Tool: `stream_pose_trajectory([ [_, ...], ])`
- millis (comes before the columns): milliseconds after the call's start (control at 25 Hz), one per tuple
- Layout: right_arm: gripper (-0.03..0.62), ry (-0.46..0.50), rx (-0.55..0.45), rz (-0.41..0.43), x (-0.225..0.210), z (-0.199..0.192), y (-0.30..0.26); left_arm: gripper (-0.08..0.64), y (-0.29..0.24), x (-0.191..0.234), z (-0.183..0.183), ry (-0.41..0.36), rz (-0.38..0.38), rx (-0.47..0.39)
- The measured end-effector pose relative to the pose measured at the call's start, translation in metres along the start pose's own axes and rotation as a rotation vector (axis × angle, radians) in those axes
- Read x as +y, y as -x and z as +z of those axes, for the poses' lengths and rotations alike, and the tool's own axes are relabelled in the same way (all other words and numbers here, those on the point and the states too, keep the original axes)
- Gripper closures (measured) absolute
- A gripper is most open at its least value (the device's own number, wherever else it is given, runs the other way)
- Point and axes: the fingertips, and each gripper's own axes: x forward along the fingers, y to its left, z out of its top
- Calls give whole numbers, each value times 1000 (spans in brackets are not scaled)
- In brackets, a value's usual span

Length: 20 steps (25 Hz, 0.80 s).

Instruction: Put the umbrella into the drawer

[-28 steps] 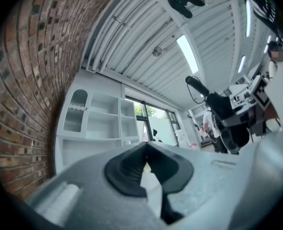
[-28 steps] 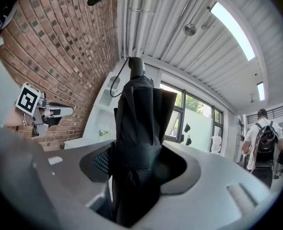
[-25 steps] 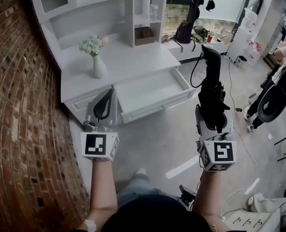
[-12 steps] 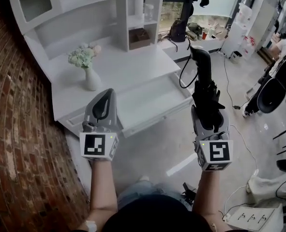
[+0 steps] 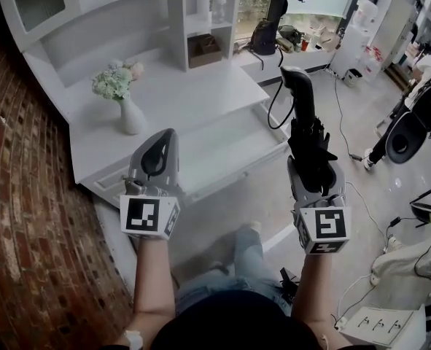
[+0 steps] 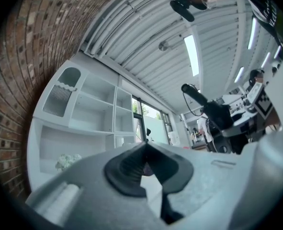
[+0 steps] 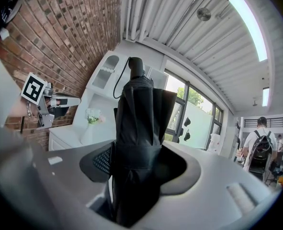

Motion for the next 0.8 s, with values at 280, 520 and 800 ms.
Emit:
stream_pose_trajectory([
  [280,348,-5,-28,39,-17,-6,-40,563,-28,4,-4,-22,39,4],
  [520,348,-29,-40,81,-42,-17,-90,563,-74,2,-16,-49,56,21],
  [800,348,-73,-42,112,-90,-30,-147,563,-134,1,-34,-57,90,47],
])
